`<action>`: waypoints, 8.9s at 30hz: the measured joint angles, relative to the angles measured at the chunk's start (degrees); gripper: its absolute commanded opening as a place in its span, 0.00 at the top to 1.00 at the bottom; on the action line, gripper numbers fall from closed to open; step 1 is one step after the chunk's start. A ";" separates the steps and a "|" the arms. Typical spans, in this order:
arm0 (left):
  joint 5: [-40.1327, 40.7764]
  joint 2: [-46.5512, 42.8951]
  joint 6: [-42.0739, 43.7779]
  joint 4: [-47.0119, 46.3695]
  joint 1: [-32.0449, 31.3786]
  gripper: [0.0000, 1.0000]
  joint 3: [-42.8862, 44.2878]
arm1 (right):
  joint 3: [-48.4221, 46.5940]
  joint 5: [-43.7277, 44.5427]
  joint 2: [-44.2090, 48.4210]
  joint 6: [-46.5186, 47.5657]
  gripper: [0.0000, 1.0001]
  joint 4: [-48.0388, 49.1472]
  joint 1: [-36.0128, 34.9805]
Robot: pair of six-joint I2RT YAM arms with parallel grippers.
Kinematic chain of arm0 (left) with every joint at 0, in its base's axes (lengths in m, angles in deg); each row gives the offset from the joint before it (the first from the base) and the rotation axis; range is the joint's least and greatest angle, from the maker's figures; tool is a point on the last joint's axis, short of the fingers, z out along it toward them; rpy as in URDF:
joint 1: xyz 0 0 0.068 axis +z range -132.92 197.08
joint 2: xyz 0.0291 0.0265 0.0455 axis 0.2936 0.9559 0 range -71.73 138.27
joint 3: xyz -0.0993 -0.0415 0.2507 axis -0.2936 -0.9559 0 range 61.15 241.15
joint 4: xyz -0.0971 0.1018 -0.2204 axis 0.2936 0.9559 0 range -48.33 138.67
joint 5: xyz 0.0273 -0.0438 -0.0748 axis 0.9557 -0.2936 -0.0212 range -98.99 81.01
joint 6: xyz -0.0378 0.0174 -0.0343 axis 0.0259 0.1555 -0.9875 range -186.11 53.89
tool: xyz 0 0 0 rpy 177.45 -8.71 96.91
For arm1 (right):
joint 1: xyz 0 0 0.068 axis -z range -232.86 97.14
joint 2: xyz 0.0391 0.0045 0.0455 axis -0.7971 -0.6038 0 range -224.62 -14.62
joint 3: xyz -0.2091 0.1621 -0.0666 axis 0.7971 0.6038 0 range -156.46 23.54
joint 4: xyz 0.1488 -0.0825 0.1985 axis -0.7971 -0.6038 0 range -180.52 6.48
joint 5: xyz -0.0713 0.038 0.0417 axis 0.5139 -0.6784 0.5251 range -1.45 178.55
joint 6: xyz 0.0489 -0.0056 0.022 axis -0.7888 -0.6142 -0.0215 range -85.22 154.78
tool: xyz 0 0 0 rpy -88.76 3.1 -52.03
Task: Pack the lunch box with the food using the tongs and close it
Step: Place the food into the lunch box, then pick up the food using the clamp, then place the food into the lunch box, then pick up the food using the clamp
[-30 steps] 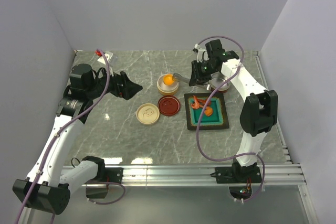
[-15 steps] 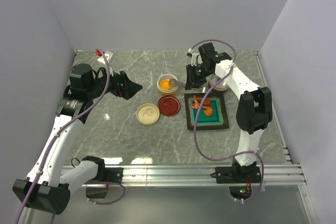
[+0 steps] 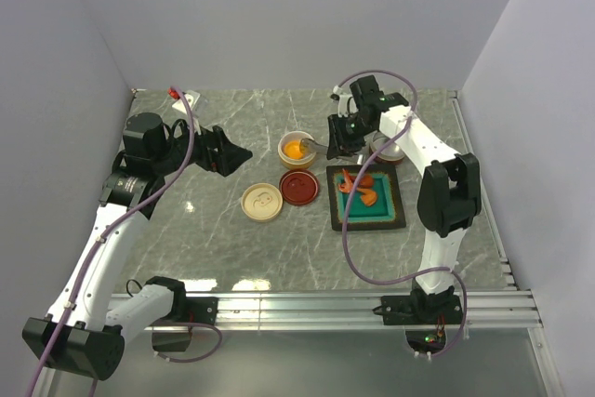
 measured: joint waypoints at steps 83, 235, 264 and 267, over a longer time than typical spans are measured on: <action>-4.74 -0.09 4.39 3.80 0.00 0.01 1.27 | 26.67 7.45 26.51 24.98 0.60 -17.07 15.39; -5.75 1.44 4.50 3.89 0.00 0.01 1.27 | 6.49 12.94 24.17 29.99 0.52 -18.88 11.08; -5.77 1.44 4.74 4.24 0.00 0.01 1.27 | 12.50 12.41 17.59 31.78 0.58 -20.44 14.91; -5.77 1.44 4.74 4.24 0.00 0.01 1.27 | 12.48 9.86 17.59 31.91 0.58 -22.93 15.26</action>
